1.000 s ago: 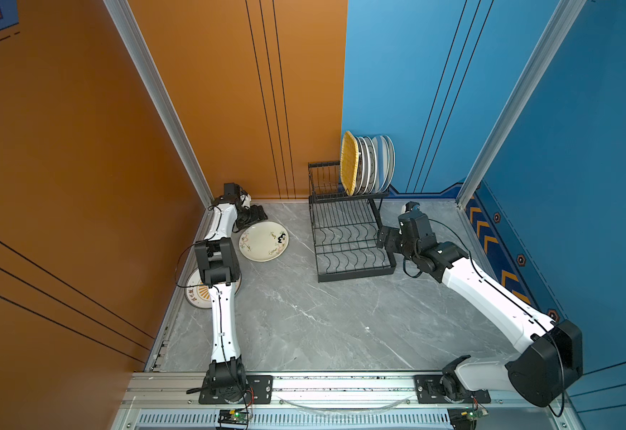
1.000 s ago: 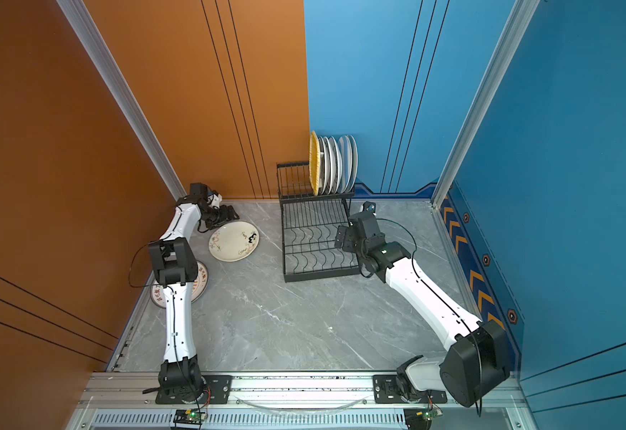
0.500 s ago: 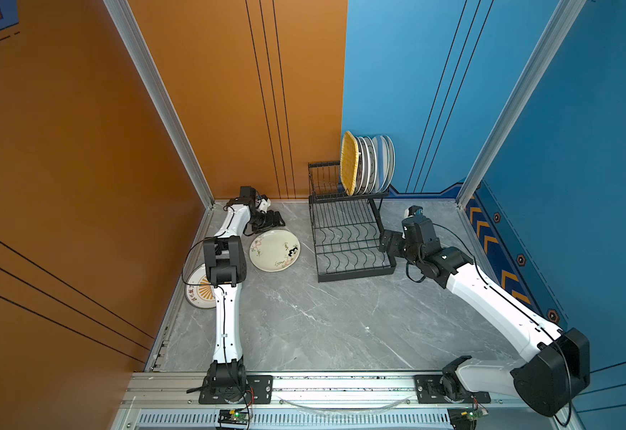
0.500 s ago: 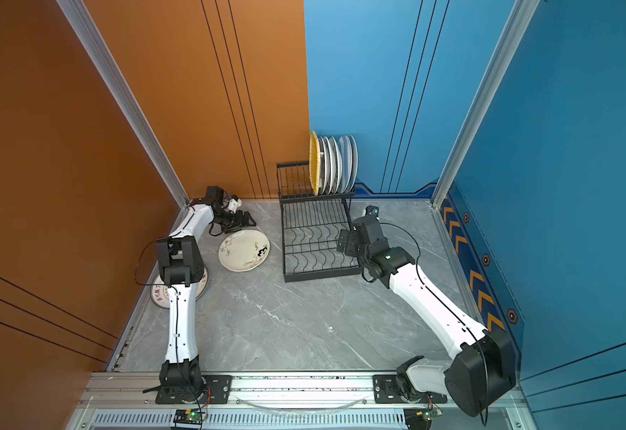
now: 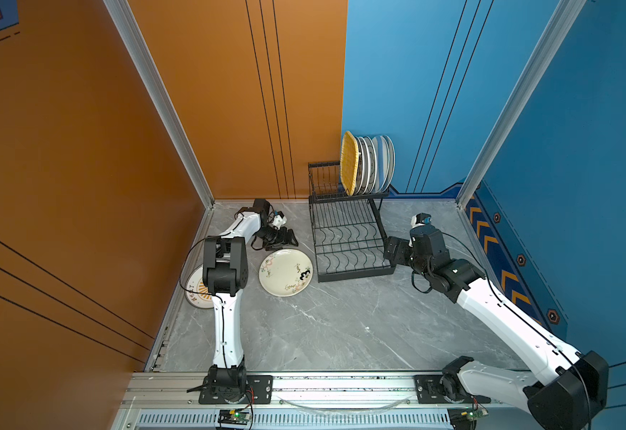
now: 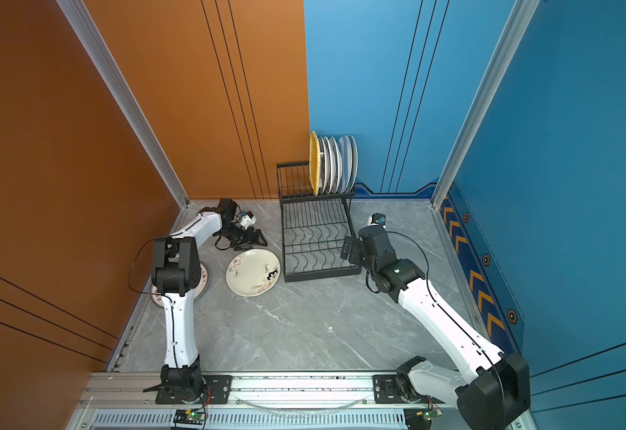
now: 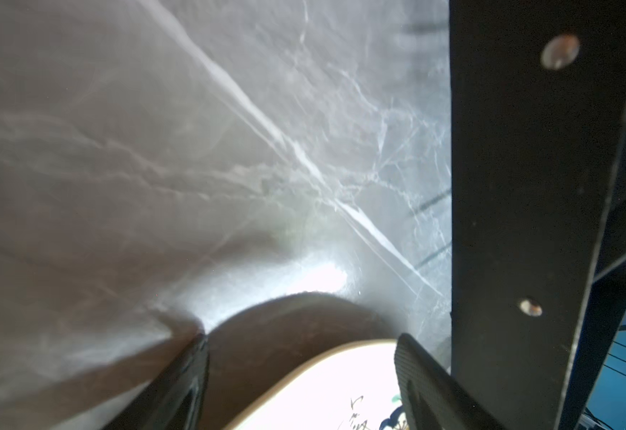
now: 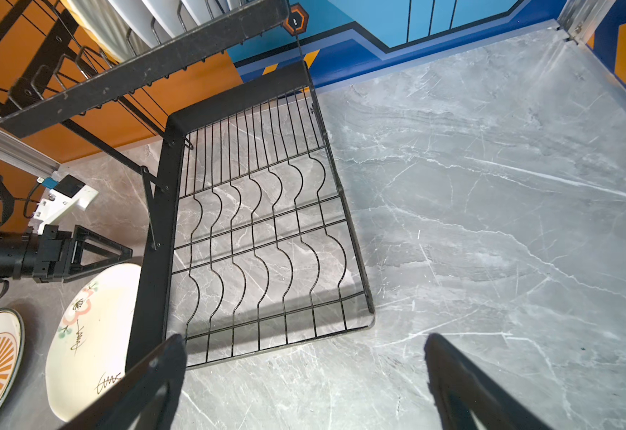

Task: Load plates into a dish rack
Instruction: Move the plate at the center of the table.

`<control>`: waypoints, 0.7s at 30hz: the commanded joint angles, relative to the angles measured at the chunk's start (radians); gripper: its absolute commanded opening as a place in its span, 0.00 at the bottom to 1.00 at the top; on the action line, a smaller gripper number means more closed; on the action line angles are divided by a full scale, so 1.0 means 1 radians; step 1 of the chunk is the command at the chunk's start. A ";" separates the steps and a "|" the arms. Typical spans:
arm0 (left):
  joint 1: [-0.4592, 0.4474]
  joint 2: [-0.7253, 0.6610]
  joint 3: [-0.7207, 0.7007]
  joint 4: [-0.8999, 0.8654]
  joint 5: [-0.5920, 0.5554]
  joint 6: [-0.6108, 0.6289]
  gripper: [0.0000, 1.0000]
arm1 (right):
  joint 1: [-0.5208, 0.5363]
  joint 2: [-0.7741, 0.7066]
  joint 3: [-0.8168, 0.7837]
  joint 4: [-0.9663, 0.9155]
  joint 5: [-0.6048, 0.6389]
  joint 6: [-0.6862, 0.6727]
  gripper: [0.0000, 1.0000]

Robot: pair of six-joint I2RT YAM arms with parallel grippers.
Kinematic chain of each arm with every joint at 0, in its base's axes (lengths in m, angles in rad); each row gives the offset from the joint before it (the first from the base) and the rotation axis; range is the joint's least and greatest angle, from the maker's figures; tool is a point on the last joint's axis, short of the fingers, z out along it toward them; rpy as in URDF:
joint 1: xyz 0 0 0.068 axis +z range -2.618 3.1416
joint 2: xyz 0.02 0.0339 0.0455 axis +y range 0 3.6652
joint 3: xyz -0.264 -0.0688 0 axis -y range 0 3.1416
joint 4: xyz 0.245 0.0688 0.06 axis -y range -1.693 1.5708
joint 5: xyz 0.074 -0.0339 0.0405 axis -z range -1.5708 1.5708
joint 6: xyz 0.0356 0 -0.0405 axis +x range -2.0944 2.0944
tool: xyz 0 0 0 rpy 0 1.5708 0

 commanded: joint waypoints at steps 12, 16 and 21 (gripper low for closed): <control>-0.063 -0.168 -0.268 -0.078 0.024 0.043 0.74 | 0.029 -0.048 -0.048 -0.017 0.017 0.024 1.00; -0.084 -0.209 -0.335 -0.079 0.036 0.033 0.73 | 0.033 -0.061 -0.055 -0.024 0.018 0.025 1.00; -0.128 -0.265 -0.430 -0.082 0.061 0.015 0.73 | 0.038 -0.061 -0.057 -0.034 0.008 0.021 1.00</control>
